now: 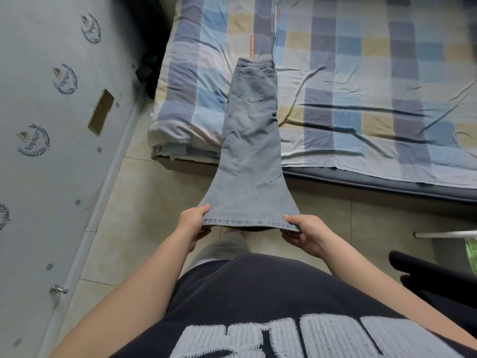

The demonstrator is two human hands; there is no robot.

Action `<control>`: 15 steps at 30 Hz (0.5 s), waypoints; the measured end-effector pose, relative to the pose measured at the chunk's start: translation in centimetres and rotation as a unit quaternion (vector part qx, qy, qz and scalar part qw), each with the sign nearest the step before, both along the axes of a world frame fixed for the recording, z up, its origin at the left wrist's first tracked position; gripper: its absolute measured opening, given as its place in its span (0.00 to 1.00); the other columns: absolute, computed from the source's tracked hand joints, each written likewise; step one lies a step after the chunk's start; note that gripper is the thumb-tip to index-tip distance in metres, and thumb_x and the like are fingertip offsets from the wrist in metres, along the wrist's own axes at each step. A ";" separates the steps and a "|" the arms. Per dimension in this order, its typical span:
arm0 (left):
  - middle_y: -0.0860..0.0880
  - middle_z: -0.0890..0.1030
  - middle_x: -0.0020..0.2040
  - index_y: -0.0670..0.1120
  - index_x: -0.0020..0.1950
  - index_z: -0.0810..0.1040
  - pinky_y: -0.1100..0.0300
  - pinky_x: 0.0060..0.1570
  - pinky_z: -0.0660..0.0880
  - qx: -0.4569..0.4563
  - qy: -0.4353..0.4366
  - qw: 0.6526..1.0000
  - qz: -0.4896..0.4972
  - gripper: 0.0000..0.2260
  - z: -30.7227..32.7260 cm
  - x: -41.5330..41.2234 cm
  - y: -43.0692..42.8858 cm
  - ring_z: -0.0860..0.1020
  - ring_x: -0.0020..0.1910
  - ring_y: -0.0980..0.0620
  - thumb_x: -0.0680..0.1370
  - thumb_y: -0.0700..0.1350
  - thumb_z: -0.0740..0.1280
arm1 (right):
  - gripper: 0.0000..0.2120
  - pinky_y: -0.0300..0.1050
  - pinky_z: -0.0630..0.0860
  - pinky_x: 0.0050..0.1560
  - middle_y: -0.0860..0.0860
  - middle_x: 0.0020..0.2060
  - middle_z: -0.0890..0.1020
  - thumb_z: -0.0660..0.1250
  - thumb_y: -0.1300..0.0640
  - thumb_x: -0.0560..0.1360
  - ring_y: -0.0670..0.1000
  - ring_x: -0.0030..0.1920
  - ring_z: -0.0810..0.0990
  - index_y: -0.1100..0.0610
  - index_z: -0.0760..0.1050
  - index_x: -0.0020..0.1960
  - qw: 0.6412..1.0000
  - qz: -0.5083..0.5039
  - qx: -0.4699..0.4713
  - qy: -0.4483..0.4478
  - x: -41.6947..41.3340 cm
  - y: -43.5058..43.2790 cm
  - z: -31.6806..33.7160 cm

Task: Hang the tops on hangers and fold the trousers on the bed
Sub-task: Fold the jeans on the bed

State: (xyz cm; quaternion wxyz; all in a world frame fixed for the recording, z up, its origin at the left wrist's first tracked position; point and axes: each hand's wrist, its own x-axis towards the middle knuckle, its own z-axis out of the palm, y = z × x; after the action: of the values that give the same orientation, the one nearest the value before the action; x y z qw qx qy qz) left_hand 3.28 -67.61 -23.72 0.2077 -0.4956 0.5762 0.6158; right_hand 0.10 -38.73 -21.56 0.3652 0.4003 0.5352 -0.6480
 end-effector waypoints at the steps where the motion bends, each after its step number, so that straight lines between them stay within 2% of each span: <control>1: 0.49 0.83 0.39 0.46 0.50 0.81 0.57 0.37 0.77 0.004 0.004 1.000 0.009 0.07 0.1 -1.2 -0.1 0.79 0.38 0.50 0.80 0.49 0.69 | 0.05 0.45 0.82 0.36 0.57 0.37 0.83 0.68 0.65 0.78 0.52 0.33 0.82 0.64 0.78 0.53 1.000 -0.003 0.000 0.003 -1.2 -0.2 0.2; 5: 0.51 0.83 0.31 0.48 0.47 0.81 0.57 0.38 0.78 0.040 0.024 0.998 0.049 0.06 0.5 -7.4 -0.6 0.79 0.35 0.51 0.79 0.49 0.68 | 0.05 0.44 0.80 0.34 0.55 0.37 0.81 0.67 0.63 0.79 0.51 0.33 0.81 0.62 0.78 0.54 1.000 -0.026 -0.009 0.016 -7.4 -1.0 0.7; 7: 0.51 0.82 0.32 0.48 0.46 0.81 0.56 0.38 0.78 0.057 0.026 0.996 0.060 0.06 0.4 -11.3 -1.2 0.79 0.36 0.51 0.79 0.48 0.68 | 0.06 0.43 0.80 0.34 0.54 0.38 0.81 0.67 0.62 0.79 0.50 0.33 0.80 0.60 0.79 0.55 0.999 -0.043 -0.018 0.020 -11.1 -1.7 0.8; 10: 0.50 0.80 0.32 0.48 0.47 0.79 0.57 0.37 0.78 0.078 0.027 0.994 0.071 0.05 0.3 -17.8 -2.3 0.79 0.33 0.51 0.79 0.48 0.68 | 0.03 0.42 0.80 0.32 0.53 0.34 0.81 0.66 0.62 0.80 0.48 0.29 0.80 0.59 0.78 0.51 0.996 -0.077 -0.029 0.020 -17.2 -2.8 0.7; 15: 0.50 0.79 0.30 0.48 0.43 0.77 0.59 0.34 0.77 0.100 -0.004 0.993 0.054 0.07 1.2 -29.1 -3.8 0.77 0.27 0.53 0.80 0.48 0.66 | 0.04 0.39 0.79 0.29 0.53 0.33 0.81 0.65 0.61 0.81 0.47 0.28 0.80 0.59 0.78 0.49 0.993 -0.118 -0.008 -0.023 -27.0 -4.8 0.8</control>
State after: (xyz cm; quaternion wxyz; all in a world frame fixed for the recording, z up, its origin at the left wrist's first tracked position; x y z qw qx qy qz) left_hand -25.78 -71.40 -22.51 0.2249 -0.5053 0.4832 0.6787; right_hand -26.88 -43.53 -20.72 0.3016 0.4726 0.4706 -0.6813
